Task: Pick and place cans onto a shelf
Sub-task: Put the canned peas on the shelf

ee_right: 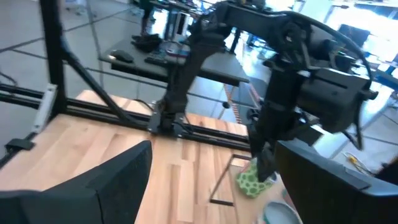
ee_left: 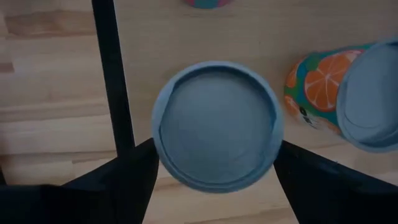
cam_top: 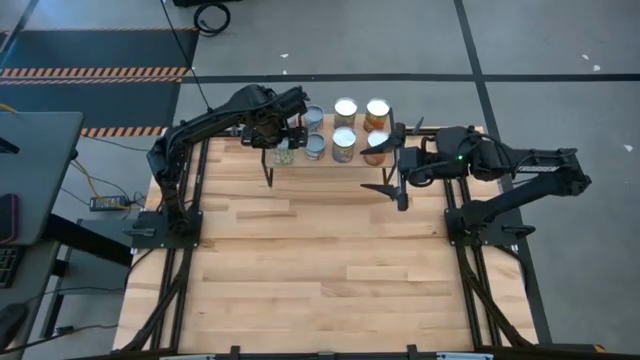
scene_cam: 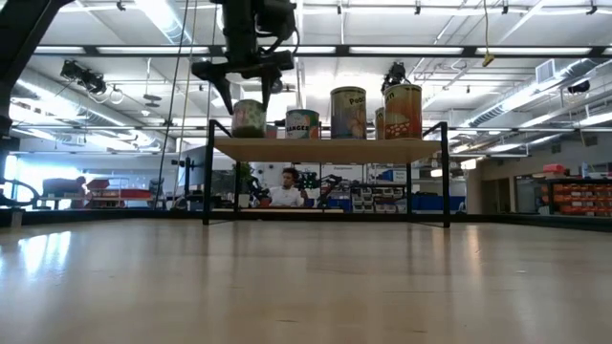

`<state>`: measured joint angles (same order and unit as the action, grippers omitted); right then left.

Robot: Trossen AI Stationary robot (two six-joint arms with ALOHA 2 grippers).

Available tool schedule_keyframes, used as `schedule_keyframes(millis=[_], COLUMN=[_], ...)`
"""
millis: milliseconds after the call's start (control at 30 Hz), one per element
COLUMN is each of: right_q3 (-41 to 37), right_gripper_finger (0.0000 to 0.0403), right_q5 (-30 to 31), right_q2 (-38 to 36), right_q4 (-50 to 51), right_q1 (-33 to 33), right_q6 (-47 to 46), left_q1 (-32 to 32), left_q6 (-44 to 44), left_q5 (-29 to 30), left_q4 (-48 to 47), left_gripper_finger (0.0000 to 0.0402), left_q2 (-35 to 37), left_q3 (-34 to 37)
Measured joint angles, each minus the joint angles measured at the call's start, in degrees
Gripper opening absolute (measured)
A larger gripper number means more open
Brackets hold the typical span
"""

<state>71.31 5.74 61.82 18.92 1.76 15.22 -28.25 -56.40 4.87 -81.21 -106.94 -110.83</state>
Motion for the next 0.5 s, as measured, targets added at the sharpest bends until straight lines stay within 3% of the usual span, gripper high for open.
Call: schedule_keyframes(millis=[500], right_q3=[-0.01], right_gripper_finger=[0.0346], right_q5=[4.04], right_q2=[0.0], right_q4=[0.04], right_q1=[-3.17], right_q6=[-1.49], left_q1=[-1.04], left_q6=[7.0], left_q5=[-1.05], left_q4=[0.38], left_gripper_finger=[0.0314], left_q2=[0.59], left_q3=[-0.02])
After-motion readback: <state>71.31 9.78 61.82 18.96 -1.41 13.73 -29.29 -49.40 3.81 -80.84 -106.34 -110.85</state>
